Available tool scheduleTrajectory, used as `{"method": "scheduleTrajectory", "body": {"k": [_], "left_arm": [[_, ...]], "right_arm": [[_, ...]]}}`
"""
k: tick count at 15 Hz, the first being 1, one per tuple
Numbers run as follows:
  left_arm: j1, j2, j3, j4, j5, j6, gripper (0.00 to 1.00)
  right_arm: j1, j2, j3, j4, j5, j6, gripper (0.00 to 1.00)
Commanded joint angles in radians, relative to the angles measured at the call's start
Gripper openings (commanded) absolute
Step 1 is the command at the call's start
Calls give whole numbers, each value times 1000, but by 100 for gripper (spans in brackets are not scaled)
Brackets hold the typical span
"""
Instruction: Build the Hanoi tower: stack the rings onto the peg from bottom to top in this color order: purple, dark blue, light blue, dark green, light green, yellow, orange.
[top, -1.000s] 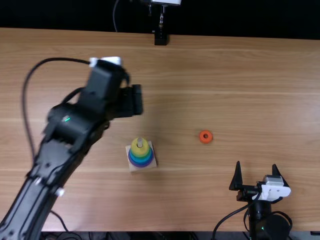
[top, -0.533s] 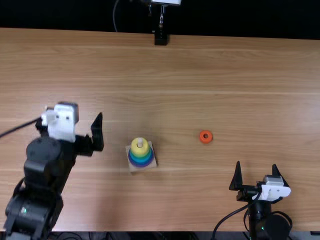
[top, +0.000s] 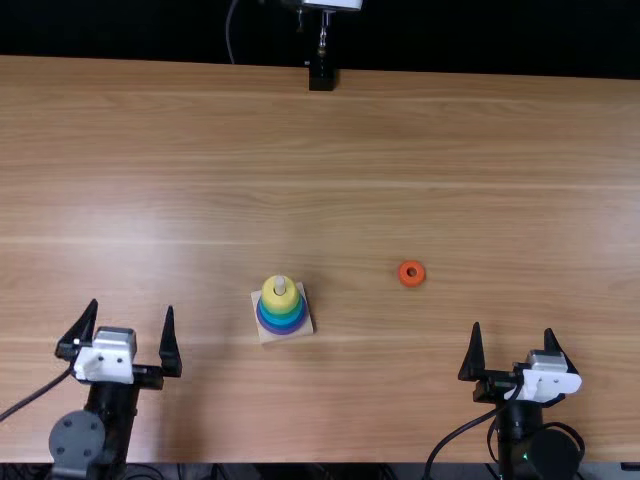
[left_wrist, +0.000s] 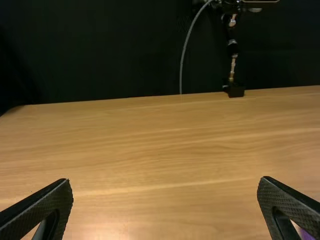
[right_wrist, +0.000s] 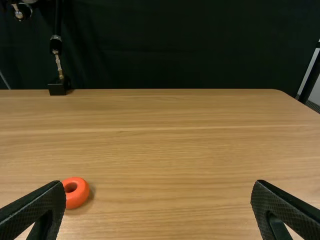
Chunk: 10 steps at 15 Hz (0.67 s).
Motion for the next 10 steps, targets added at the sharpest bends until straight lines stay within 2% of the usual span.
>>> {"method": "scheduleTrajectory", "body": {"k": [1,4,7,10], "left_arm": [[15,-80,-59,10,0,17,100],[44,-196,-87,-42,0,19,100],[59,-229,-87,-224,4,19,100],[58,-229,-87,-222,10,26,100]], "right_arm": [[-13,-13,-8,-30,-1,-4,100],[-13,-13,-8,-30,-1,-4,100],[-13,-13,-8,-30,-1,-4,100],[-13,-13,-8,-31,-1,-4,100]]}}
